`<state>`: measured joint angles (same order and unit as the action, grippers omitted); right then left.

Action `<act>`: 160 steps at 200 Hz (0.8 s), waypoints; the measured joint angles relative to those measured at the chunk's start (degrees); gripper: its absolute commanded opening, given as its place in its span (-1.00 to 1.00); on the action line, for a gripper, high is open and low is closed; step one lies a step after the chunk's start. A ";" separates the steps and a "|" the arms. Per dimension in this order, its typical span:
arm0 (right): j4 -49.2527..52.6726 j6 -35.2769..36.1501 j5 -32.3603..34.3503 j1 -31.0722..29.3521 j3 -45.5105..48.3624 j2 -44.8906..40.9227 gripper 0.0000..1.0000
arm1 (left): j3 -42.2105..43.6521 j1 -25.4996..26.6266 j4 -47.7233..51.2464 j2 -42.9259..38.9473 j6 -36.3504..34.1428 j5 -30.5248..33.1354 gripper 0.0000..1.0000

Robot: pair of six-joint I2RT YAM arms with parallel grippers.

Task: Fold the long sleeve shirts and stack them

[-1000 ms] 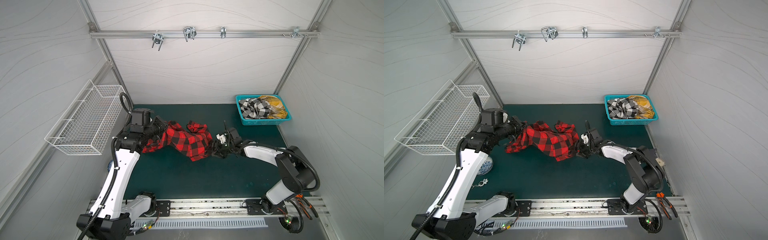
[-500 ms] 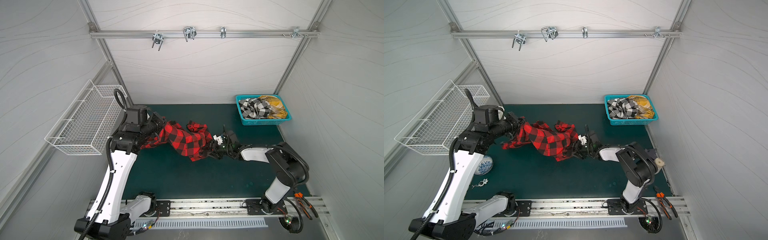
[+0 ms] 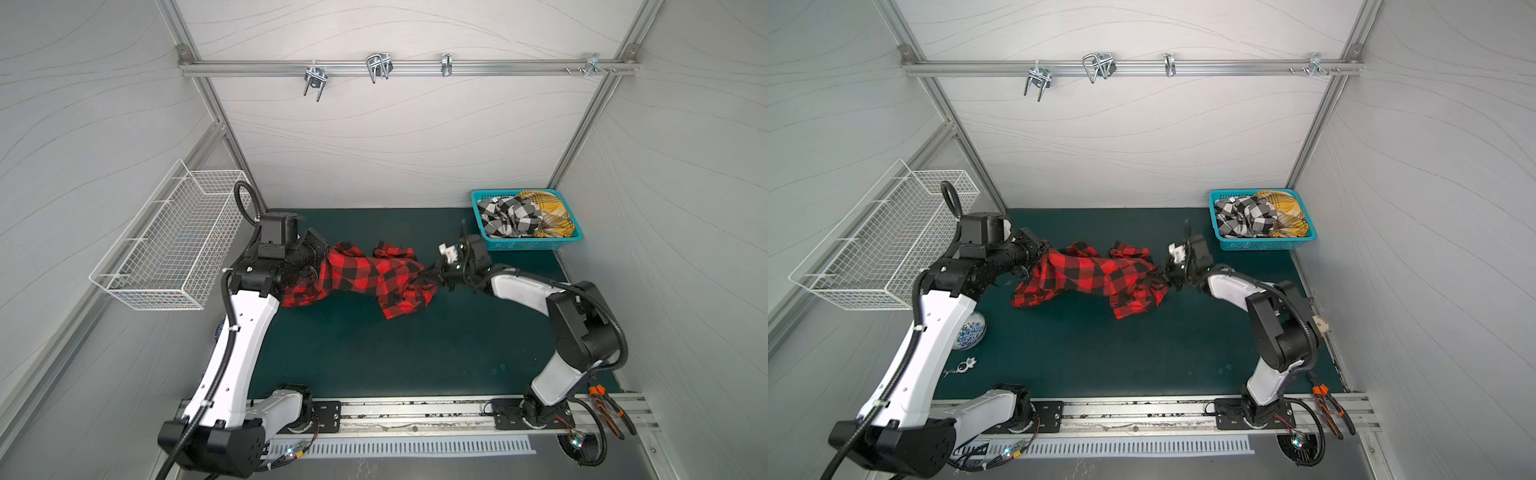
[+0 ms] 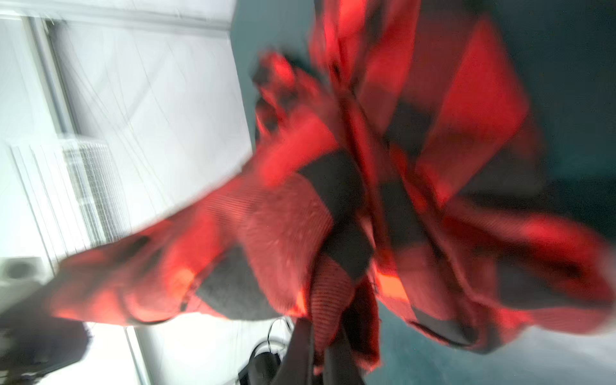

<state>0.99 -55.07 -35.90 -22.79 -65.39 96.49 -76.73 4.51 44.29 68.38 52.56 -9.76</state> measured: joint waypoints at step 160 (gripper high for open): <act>38.73 24.94 12.13 14.36 5.42 -8.04 -0.53 | 29.70 17.73 -2.05 -4.31 -2.40 3.02 -0.70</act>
<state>39.72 -30.13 -23.77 -8.43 -59.96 88.44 -47.03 22.24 42.24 64.07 50.15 -6.74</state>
